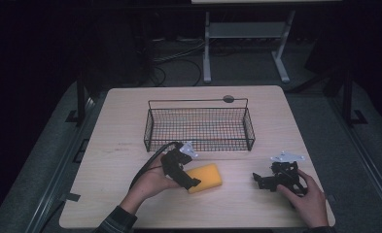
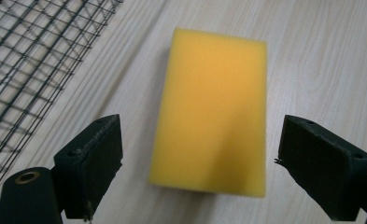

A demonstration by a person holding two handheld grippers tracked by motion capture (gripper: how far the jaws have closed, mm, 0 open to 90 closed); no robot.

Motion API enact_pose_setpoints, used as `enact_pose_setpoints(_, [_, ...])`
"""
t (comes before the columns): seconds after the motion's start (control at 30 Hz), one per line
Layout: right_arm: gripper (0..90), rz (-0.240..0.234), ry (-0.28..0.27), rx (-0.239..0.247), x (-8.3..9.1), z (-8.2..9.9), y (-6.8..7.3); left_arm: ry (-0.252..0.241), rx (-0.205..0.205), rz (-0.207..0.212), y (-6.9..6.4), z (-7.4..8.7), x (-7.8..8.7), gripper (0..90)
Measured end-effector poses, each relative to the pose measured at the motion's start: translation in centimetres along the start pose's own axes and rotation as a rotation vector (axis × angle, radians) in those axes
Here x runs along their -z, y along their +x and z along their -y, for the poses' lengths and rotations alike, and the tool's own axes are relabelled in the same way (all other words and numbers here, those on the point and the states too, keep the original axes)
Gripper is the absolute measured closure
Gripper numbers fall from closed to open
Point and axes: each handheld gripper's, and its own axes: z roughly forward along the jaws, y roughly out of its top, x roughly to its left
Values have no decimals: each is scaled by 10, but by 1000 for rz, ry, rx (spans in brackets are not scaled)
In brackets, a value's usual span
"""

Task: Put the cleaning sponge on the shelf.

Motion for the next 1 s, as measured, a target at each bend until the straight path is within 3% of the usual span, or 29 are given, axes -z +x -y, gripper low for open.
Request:
enact_pose_setpoints(0.5, [0,0,0,1,0,0,0,80,-47,-12,-12,-16,-30,132])
enact_pose_setpoints(0.77, [0,0,0,2,0,0,0,135,-78,-31,-15,-19,-42,134])
enact_pose_setpoints(1.0, [0,0,0,2,0,0,0,169,-79,-34,-14,-17,-51,138])
